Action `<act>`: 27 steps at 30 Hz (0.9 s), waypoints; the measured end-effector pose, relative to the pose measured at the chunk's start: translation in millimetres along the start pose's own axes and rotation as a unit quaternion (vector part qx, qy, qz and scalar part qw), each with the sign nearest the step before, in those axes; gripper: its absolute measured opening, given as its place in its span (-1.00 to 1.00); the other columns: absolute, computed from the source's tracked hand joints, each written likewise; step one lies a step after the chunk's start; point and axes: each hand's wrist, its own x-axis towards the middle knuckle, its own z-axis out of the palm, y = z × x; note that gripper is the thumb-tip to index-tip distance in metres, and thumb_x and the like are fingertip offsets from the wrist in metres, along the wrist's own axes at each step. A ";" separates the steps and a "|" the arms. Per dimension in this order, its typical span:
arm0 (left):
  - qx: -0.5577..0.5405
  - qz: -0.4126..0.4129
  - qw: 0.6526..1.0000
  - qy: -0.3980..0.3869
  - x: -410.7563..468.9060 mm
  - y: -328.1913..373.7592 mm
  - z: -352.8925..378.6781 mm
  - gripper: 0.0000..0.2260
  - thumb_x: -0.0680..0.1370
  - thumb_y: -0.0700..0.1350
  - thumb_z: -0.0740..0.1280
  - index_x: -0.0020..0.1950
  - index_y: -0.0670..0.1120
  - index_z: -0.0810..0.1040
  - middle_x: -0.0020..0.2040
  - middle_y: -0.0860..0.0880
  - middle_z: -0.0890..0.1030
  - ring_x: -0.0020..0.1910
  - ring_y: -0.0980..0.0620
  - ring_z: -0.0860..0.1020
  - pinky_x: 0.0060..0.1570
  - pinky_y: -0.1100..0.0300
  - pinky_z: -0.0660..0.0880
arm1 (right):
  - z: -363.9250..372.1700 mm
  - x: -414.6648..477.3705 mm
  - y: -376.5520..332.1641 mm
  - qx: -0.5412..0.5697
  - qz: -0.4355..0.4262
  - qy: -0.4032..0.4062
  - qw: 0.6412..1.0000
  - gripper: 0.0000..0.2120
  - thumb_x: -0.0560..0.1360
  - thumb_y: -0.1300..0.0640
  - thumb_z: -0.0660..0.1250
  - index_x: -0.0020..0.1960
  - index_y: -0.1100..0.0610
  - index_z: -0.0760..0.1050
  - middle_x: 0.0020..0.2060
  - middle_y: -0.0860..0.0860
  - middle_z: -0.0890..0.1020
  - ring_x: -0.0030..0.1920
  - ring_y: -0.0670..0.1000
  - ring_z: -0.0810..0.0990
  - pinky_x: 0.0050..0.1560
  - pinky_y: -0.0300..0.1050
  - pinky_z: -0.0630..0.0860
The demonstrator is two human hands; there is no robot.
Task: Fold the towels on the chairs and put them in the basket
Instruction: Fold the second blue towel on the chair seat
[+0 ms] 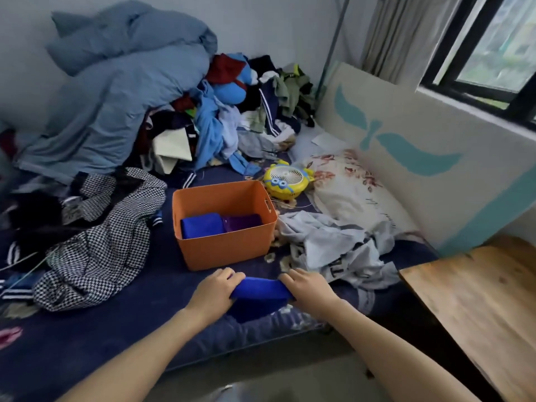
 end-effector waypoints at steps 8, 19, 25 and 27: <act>-0.064 -0.087 0.994 0.012 54.9 -43.4 -9.8 -0.65 0.49 -0.22 0.25 0.26 0.03 0.47 0.16 0.10 0.51 0.17 0.10 0.44 0.08 0.17 0.42 | 6.3 94.3 41.7 0.031 -0.042 -0.022 0.998 -0.62 0.45 0.07 0.26 0.23 0.15 0.36 0.14 0.08 0.51 0.16 0.11 0.45 -0.02 0.02 0.41; -0.042 -0.070 0.996 -0.020 225.7 -121.2 -63.5 -0.68 0.52 -0.06 0.25 0.28 0.08 0.42 0.17 0.11 0.50 0.18 0.09 0.45 0.03 0.14 0.41 | -41.5 247.1 147.7 0.099 -0.011 -0.026 0.995 -0.51 0.43 0.06 0.29 0.34 0.05 0.33 0.20 0.02 0.50 0.20 0.05 0.45 0.03 -0.14 0.33; -0.057 -0.096 0.992 -0.054 299.4 -161.2 -67.4 -0.79 0.51 -0.07 0.24 0.14 0.06 0.49 0.06 0.07 0.54 0.05 0.01 0.51 -0.09 0.11 0.42 | -30.4 310.0 177.2 0.142 0.016 -0.046 0.989 -0.48 0.44 0.07 0.29 0.37 0.01 0.29 0.20 0.02 0.51 0.16 0.08 0.48 -0.03 -0.11 0.39; -0.059 -0.108 0.991 -0.059 321.4 -174.7 -64.5 -0.81 0.51 -0.08 0.23 0.10 0.04 0.50 0.02 0.06 0.54 0.02 0.00 0.52 -0.16 0.15 0.38 | -27.3 335.7 188.1 0.159 0.021 -0.068 0.985 -0.51 0.44 0.09 0.29 0.35 0.02 0.30 0.19 0.02 0.51 0.14 0.09 0.50 -0.04 -0.10 0.39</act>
